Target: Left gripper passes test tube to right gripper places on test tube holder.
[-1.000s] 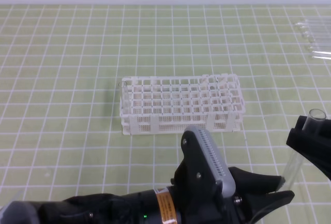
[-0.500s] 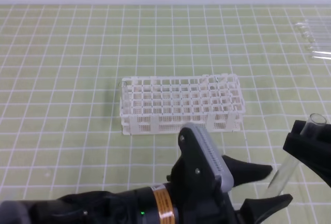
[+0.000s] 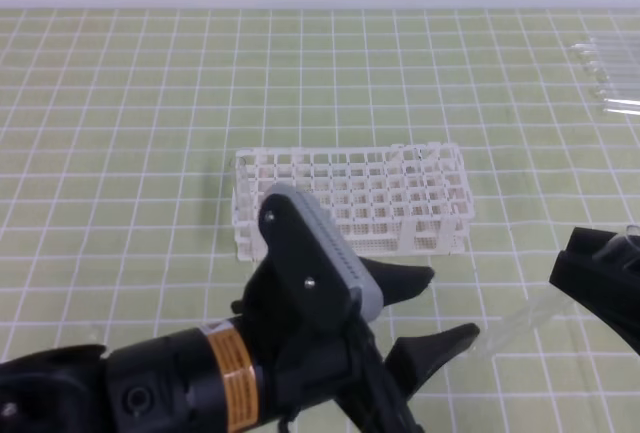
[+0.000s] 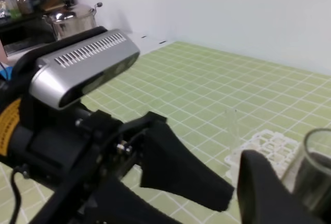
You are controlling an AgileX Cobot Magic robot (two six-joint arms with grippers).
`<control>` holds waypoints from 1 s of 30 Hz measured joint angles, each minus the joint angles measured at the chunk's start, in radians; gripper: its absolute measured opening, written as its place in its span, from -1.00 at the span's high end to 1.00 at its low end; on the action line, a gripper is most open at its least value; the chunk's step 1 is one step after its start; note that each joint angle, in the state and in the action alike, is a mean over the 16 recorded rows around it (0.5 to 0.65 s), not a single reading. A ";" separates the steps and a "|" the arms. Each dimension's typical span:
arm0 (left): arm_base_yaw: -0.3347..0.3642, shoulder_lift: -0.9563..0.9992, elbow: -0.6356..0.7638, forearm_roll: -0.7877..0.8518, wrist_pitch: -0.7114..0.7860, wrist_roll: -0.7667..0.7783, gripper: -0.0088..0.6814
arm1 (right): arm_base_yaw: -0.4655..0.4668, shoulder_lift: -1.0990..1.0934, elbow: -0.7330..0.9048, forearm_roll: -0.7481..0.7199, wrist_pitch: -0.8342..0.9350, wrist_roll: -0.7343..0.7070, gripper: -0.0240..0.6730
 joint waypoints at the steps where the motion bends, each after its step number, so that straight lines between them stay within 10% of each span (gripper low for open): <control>1: 0.000 -0.014 0.000 0.001 0.024 -0.009 -0.15 | 0.000 0.000 0.000 0.000 -0.002 0.000 0.64; 10: 0.000 -0.118 0.000 0.026 0.200 -0.107 -0.04 | 0.000 0.000 0.000 -0.002 -0.023 -0.028 0.64; 30: 0.000 -0.718 0.089 -0.018 0.799 -0.120 0.96 | 0.000 0.000 0.000 0.000 -0.081 -0.072 0.64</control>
